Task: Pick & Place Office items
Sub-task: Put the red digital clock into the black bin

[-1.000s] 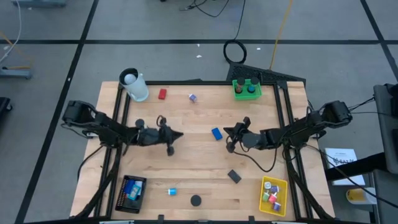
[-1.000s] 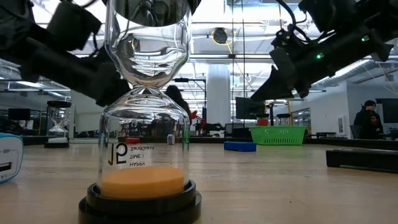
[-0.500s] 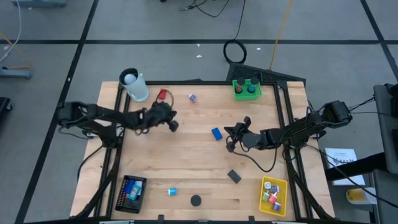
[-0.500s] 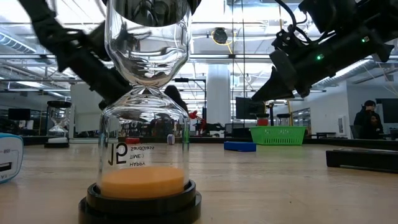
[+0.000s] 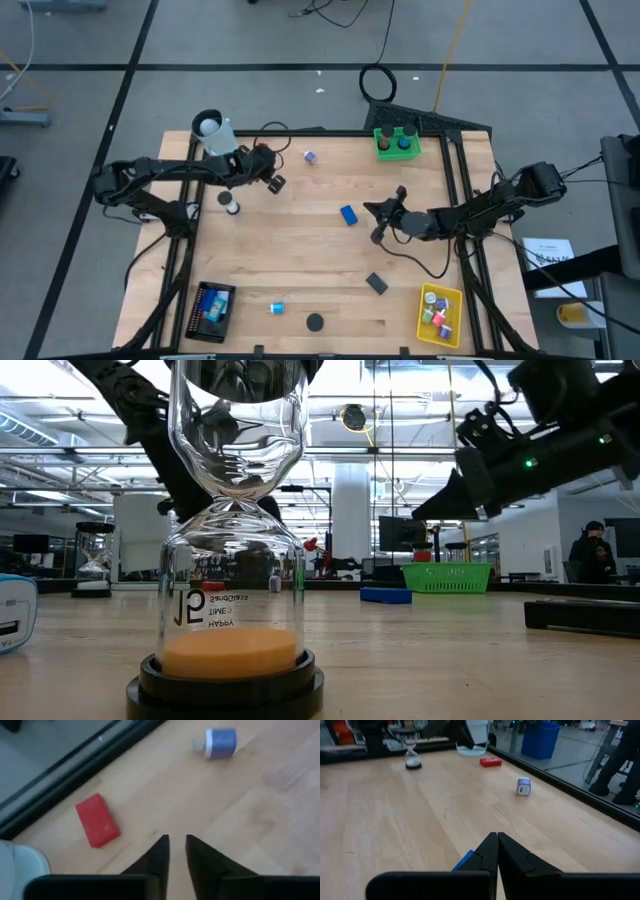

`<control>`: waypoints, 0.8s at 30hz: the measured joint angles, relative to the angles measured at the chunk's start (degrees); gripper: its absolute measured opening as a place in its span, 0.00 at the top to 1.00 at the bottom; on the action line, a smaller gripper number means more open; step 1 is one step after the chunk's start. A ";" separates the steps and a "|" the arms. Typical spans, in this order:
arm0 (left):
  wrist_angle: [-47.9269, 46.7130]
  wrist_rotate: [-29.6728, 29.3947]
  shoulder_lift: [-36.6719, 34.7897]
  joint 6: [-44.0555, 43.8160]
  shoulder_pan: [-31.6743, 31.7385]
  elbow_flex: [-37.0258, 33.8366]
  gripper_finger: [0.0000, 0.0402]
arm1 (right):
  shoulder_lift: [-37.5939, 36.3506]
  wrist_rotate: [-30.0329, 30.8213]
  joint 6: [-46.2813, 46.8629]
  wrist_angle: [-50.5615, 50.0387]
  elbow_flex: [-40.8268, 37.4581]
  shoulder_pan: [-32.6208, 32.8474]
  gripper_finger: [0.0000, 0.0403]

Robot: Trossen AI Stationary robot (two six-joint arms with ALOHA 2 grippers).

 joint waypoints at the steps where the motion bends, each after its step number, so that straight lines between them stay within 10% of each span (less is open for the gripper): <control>1: -0.62 0.52 0.00 0.02 0.40 0.00 0.79 | 0.00 -0.01 0.01 1.55 -0.90 0.00 1.00; 13: -3.10 2.55 0.07 -4.92 6.88 0.00 0.40 | 0.00 -0.07 2.53 9.24 -4.99 -0.24 1.00; 24: -1.01 4.13 0.35 -5.75 13.03 0.00 0.30 | 0.00 -0.04 2.60 9.30 -4.99 -0.24 1.00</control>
